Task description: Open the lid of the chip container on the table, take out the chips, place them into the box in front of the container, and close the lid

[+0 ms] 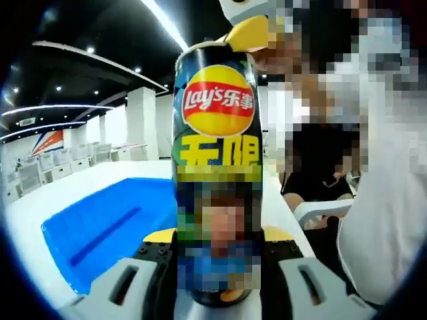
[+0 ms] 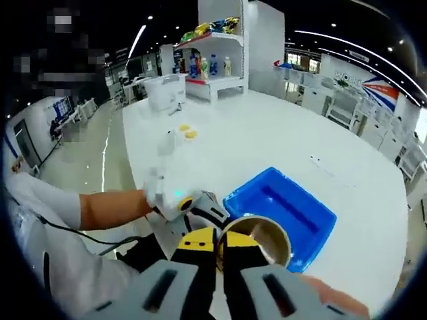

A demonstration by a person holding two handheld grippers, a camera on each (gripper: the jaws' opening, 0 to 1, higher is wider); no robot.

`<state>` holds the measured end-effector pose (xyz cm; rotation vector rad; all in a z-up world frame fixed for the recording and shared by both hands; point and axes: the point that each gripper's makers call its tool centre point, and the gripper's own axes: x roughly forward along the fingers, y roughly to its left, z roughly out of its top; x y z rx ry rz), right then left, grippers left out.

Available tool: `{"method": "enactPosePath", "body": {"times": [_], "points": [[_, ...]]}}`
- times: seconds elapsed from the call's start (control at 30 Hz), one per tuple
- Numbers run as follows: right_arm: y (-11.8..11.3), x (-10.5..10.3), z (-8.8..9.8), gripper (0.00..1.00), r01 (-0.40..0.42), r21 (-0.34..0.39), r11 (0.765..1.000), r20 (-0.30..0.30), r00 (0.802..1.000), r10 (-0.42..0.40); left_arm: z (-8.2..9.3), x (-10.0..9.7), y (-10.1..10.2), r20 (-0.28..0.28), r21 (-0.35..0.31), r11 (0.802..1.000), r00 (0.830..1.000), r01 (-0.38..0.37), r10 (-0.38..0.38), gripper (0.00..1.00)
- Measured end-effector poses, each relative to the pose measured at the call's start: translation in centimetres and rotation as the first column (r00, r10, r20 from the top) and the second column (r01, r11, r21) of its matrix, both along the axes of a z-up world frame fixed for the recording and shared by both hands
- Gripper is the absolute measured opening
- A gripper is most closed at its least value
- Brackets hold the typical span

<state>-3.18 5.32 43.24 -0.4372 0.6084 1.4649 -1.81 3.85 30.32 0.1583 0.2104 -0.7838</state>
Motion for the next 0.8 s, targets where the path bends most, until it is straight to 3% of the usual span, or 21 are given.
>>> {"method": "enactPosePath", "body": {"times": [0.17, 0.27, 0.3, 0.47, 0.67, 0.73, 0.8], "points": [[-1.1, 0.3, -0.3, 0.0, 0.043, 0.071, 0.997, -0.107, 0.994, -0.035, 0.0, -0.6, 0.4, -0.028, 0.102, 0.995, 1.0, -0.004, 0.007, 0.47], [-1.8, 0.3, -0.4, 0.0, 0.045, 0.087, 0.995, -0.13, 0.991, -0.034, 0.0, -1.1, 0.3, -0.054, 0.148, 0.989, 0.998, 0.018, -0.011, 0.47], [-1.8, 0.1, -0.2, 0.0, 0.063, 0.12, 0.991, -0.171, 0.984, -0.042, 0.1, -1.1, 0.3, -0.059, 0.156, 0.987, 0.998, 0.022, -0.013, 0.47], [-2.8, 0.4, -0.2, 0.0, 0.095, 0.178, 0.979, -0.243, 0.969, -0.05, 0.6, -1.6, 0.9, -0.091, 0.253, 0.967, 0.996, 0.031, -0.008, 0.47], [-3.5, 0.2, -0.8, 0.0, 0.149, 0.25, 0.957, -0.372, 0.927, -0.047, 0.5, -2.5, 1.8, -0.159, 0.37, 0.926, 0.987, 0.069, -0.01, 0.47], [-3.7, -0.1, -1.0, 0.0, 0.165, 0.274, 0.948, -0.432, 0.901, -0.032, 0.6, -2.9, 1.9, -0.184, 0.374, 0.922, 0.982, 0.1, -0.032, 0.47], [-4.0, 0.2, -1.3, 0.0, 0.18, 0.295, 0.938, -0.444, 0.896, -0.032, 0.7, -3.0, 2.0, -0.203, 0.387, 0.914, 0.978, 0.117, -0.039, 0.47]]}}
